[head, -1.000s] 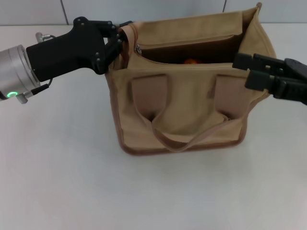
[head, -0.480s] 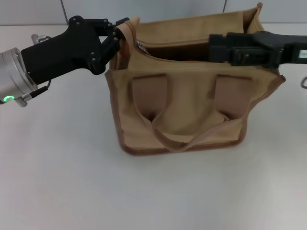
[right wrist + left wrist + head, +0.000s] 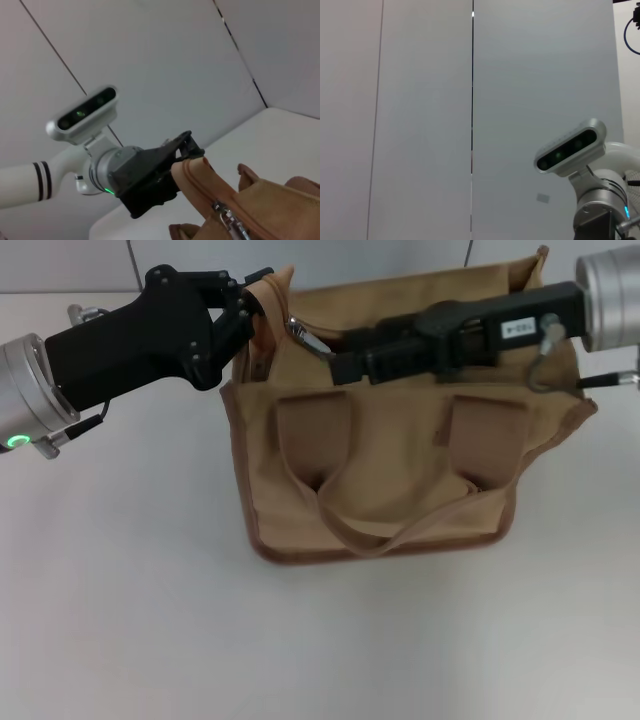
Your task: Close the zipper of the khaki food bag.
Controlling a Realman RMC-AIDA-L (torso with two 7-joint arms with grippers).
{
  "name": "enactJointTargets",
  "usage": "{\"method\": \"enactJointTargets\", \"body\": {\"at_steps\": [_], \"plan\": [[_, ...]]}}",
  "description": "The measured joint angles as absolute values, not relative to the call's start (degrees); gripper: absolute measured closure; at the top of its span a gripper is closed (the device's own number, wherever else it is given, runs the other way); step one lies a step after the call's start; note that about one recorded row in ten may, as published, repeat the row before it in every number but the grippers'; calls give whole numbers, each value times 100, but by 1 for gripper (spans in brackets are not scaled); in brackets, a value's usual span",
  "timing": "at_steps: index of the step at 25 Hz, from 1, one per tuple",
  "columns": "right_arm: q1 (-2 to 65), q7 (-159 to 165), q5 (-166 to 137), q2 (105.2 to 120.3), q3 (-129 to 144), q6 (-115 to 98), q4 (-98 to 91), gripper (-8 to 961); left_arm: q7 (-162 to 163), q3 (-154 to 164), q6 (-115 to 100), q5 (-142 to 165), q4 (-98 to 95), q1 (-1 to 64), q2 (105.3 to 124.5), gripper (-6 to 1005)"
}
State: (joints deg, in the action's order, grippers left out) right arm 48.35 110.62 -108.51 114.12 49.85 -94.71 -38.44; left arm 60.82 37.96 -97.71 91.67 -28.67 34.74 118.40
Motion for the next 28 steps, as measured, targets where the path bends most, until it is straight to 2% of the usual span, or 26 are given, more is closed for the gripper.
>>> {"method": "enactJointTargets", "body": {"at_steps": [9, 15, 23, 28], "plan": [[5031, 11125, -10865, 11514, 5299, -9262, -3977, 136, 6082, 3797, -9834, 9167, -2869, 3513, 11838, 980], [4869, 11127, -10869, 11664, 5401, -9394, -4539, 136, 6061, 3797, -9836, 9167, -2867, 3524, 11838, 979], [4743, 11127, -10869, 11680, 5421, -9408, -4810, 145, 6048, 3802, -9819, 9166, -2842, 3533, 11842, 980], [4736, 11127, -10869, 11681, 5425, -9368, -4853, 313, 6058, 3803, -9825, 9166, -2839, 3533, 11843, 980]]}}
